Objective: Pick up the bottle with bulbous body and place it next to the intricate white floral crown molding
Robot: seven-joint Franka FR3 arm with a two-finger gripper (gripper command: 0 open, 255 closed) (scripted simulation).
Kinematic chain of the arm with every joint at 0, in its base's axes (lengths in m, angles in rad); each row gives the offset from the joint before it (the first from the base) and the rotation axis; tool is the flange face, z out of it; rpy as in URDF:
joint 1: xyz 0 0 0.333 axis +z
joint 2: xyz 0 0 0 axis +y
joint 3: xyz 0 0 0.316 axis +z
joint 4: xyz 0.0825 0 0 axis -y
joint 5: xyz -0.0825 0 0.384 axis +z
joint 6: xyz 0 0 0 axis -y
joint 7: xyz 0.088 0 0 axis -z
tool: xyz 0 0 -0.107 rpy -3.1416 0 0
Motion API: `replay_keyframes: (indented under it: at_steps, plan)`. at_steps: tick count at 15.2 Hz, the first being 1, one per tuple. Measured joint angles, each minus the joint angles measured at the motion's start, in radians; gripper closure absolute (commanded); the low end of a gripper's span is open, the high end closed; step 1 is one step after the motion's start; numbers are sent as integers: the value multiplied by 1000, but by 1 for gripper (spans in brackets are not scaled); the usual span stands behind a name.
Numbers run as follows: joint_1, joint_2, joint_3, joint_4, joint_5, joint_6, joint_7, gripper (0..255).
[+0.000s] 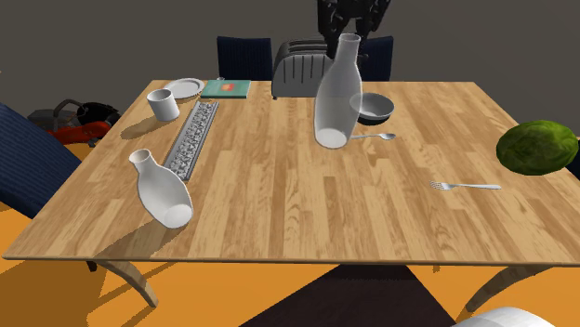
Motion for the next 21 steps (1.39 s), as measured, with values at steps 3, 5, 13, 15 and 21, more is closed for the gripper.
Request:
replay_keyframes:
  at_steps: [3, 5, 13, 15, 21]
  plan:
    - [0, 10, -1, 49, 3, -40, -1, 255]
    - [1, 19, -2, 86, 5, -68, -2, 255]
    - [0, 65, -9, 245, 18, -183, -9, 255]
    - [-1, 80, -11, 290, 22, -214, -11, 255]
    - [-5, 140, -20, 448, 41, -315, -17, 255]
